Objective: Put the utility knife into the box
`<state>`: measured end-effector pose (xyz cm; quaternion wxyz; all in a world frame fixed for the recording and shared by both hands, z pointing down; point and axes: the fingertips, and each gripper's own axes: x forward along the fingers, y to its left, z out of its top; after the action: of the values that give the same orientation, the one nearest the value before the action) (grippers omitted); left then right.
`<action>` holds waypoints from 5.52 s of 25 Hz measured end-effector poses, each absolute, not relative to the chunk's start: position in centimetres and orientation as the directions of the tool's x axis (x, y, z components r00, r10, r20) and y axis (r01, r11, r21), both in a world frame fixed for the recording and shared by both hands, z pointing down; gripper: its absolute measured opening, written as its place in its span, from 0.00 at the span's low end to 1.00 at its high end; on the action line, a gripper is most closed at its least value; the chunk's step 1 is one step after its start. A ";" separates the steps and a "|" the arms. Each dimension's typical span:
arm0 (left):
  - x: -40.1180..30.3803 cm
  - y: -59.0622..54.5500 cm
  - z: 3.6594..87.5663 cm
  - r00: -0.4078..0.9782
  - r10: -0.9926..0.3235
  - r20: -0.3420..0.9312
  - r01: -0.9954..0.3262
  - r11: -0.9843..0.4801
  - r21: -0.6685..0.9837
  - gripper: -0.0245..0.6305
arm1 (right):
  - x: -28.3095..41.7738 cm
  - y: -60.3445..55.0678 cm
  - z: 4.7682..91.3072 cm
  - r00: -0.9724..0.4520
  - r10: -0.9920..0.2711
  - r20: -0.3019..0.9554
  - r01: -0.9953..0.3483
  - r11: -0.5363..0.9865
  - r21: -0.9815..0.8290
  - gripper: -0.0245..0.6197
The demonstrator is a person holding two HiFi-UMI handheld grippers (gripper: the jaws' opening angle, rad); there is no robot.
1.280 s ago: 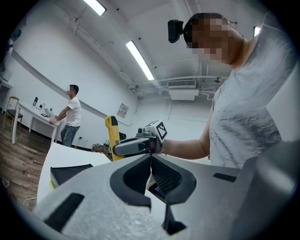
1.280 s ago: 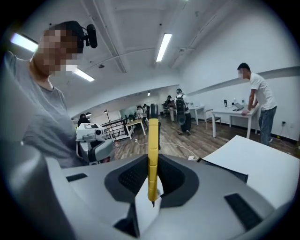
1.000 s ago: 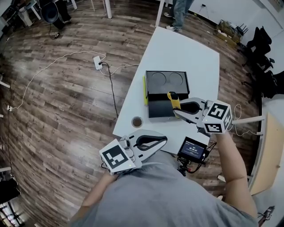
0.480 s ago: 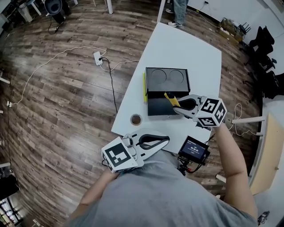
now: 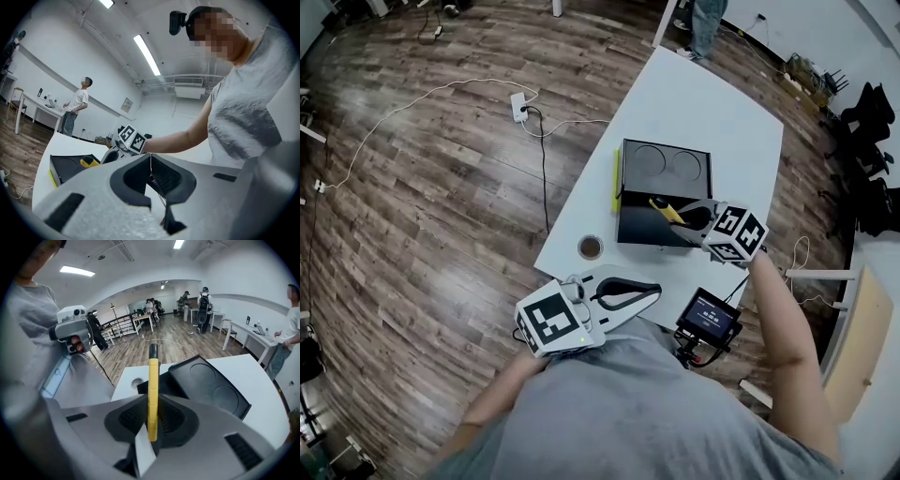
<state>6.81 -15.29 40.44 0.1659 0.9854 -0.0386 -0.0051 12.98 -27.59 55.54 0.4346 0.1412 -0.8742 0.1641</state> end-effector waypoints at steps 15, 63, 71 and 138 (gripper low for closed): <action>7.3 -15.6 40.9 0.996 -0.087 0.023 -0.090 -0.934 0.346 0.07 | 13.7 -27.7 61.6 -0.462 0.025 0.887 -0.342 0.918 -0.203 0.15; 6.8 -15.0 41.1 0.996 -0.089 0.031 -0.094 -0.927 0.363 0.07 | 13.8 -25.9 69.1 -0.167 0.078 0.983 -0.283 0.951 -0.123 0.15; 6.9 -14.5 41.1 0.996 -0.077 0.039 -0.086 -0.933 0.350 0.07 | 14.6 -26.6 69.2 -0.202 0.076 0.976 -0.348 0.926 -0.144 0.16; 7.1 -12.9 39.9 0.999 0.025 0.038 0.014 -0.966 0.260 0.07 | 18.0 -24.4 50.4 -0.597 -0.496 0.631 -0.647 0.763 -0.012 0.12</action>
<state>7.10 -12.94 39.88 0.1308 0.9911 0.0100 0.0207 18.04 -24.37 50.44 0.3122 0.3228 -0.8853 0.1206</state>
